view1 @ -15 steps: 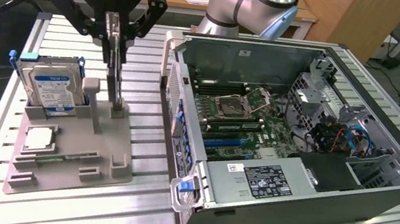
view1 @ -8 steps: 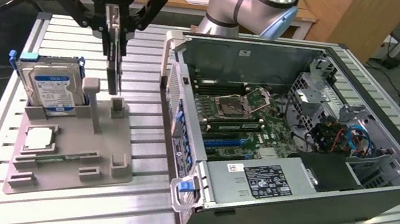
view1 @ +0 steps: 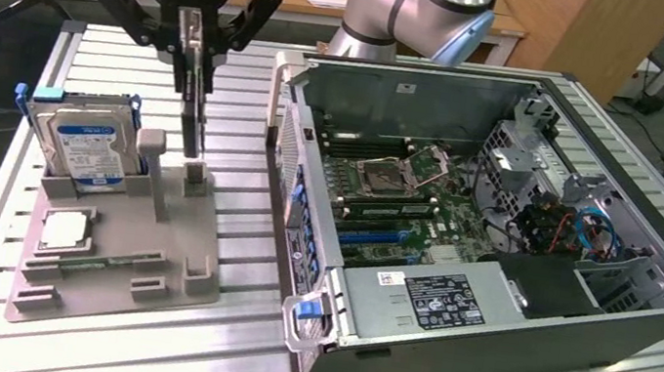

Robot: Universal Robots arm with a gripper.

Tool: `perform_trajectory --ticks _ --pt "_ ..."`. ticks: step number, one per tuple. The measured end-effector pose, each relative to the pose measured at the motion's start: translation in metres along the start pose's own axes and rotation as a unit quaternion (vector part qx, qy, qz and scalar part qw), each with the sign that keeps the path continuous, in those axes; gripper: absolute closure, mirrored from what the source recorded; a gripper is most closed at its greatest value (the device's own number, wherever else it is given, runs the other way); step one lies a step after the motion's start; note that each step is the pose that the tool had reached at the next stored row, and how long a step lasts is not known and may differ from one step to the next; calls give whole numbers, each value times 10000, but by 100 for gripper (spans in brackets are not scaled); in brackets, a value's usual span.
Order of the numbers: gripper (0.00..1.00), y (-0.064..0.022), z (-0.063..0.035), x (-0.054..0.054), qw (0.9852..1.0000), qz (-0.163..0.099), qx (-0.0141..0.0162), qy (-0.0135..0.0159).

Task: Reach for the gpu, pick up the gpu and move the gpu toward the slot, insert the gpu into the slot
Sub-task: 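Pick up the gpu and move the gpu toward the slot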

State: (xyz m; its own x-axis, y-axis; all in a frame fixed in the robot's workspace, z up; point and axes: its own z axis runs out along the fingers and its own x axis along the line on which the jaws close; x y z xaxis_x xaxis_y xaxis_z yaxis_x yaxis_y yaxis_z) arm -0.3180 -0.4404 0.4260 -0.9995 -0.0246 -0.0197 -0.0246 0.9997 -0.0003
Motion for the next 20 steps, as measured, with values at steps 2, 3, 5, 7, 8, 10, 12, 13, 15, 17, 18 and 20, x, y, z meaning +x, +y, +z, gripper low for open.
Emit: perform_trajectory --ticks 2,3,5,7,8,10,12,13,15,17,18,20 --pt "74 -1 1 -25 10000 0 1 0" --pt "74 -1 2 -37 10000 0 0 0" --pt "74 -2 3 -71 10000 0 1 0" --pt "74 -3 4 -108 10000 0 1 1" --pt "74 -3 5 -127 10000 0 0 1" --pt "74 -4 7 -174 10000 0 0 0" --pt "74 -6 9 -226 10000 0 0 0" --pt "74 -6 9 -250 10000 0 1 0" --pt "74 -7 11 -297 10000 0 1 0" --pt "74 -8 13 -341 10000 0 1 1" --pt "74 -9 15 -365 10000 0 0 0" --pt "74 -10 18 -410 10000 0 0 0"
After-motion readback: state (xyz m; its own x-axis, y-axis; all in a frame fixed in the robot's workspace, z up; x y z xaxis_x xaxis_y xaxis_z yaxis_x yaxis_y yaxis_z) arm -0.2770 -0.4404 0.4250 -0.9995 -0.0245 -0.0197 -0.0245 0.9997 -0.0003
